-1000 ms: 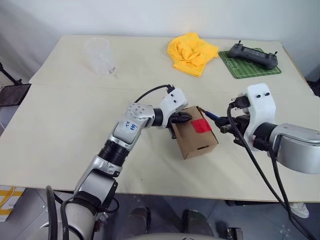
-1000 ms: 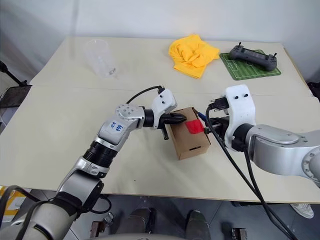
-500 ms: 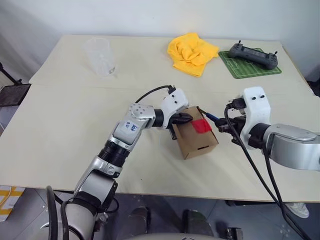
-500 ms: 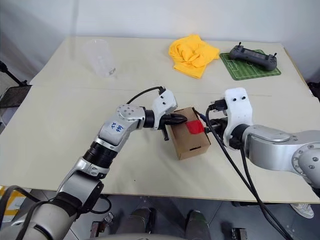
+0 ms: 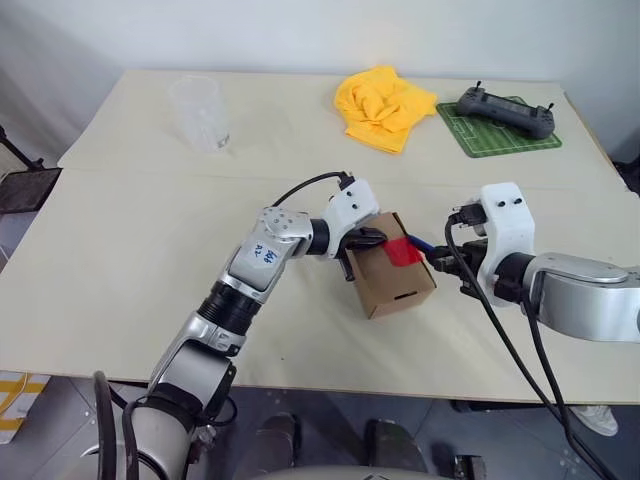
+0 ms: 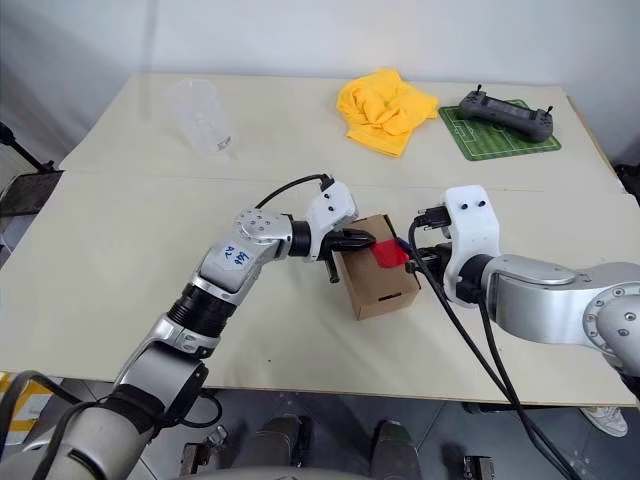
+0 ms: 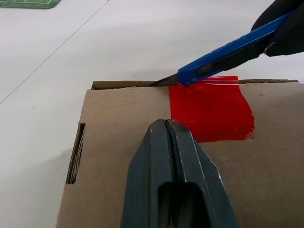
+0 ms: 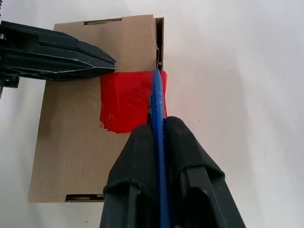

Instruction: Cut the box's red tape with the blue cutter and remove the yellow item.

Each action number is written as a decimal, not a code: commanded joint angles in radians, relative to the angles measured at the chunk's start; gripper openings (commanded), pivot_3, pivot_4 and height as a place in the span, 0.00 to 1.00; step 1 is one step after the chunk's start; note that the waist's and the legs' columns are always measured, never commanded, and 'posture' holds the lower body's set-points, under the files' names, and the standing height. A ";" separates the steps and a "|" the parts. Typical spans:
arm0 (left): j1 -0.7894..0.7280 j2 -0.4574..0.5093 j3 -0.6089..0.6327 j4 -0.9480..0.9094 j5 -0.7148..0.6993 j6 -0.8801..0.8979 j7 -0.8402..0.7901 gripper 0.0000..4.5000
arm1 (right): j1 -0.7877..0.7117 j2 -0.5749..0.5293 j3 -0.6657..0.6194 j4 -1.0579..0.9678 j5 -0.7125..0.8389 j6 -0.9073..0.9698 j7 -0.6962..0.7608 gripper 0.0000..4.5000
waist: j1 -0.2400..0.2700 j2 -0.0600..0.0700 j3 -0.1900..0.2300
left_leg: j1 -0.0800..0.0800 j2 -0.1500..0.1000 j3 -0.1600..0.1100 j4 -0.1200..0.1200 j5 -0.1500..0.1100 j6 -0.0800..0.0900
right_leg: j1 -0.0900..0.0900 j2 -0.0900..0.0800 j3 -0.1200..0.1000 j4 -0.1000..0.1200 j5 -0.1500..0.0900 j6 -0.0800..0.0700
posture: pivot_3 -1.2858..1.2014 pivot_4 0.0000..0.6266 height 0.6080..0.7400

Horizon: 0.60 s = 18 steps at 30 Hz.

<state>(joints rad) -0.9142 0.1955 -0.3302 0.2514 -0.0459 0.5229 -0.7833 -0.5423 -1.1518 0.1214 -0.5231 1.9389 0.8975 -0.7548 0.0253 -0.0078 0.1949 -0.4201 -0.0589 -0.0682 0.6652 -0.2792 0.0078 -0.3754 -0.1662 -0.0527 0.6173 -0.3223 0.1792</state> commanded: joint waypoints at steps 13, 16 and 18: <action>-0.007 0.006 -0.115 0.036 0.104 0.035 -0.016 0.00 | -0.003 -0.057 -0.037 0.112 0.033 0.157 0.212 0.02 | 0.001 -0.001 -0.001 | 0.001 0.000 0.000 0.001 0.000 0.000 | 0.001 0.000 0.000 0.002 0.000 0.000 | 0.52 0.24 1.00; -0.004 0.004 -0.120 0.042 0.105 0.038 -0.019 0.00 | -0.009 -0.095 -0.039 0.140 0.033 0.198 0.277 0.02 | 0.002 -0.001 -0.001 | 0.001 0.000 0.000 0.001 0.000 0.000 | 0.001 0.000 0.000 0.002 0.000 0.000 | 0.52 0.24 1.00; 0.000 0.001 -0.119 0.042 0.102 0.045 -0.021 0.00 | -0.017 -0.124 -0.036 0.159 0.033 0.225 0.311 0.02 | 0.003 -0.001 -0.001 | 0.001 0.000 0.000 0.001 0.000 0.000 | 0.001 0.000 0.000 0.002 0.000 0.000 | 0.52 0.24 1.00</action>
<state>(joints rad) -0.9463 0.1961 -0.3990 0.2502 0.0282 0.5256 -0.7823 -0.5550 -1.2479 0.0786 -0.3683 1.9482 1.0761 -0.4816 0.0281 -0.0086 0.1937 -0.4189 -0.0586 -0.0686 0.6662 -0.2791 0.0080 -0.3744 -0.1662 -0.0526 0.6189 -0.3223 0.1791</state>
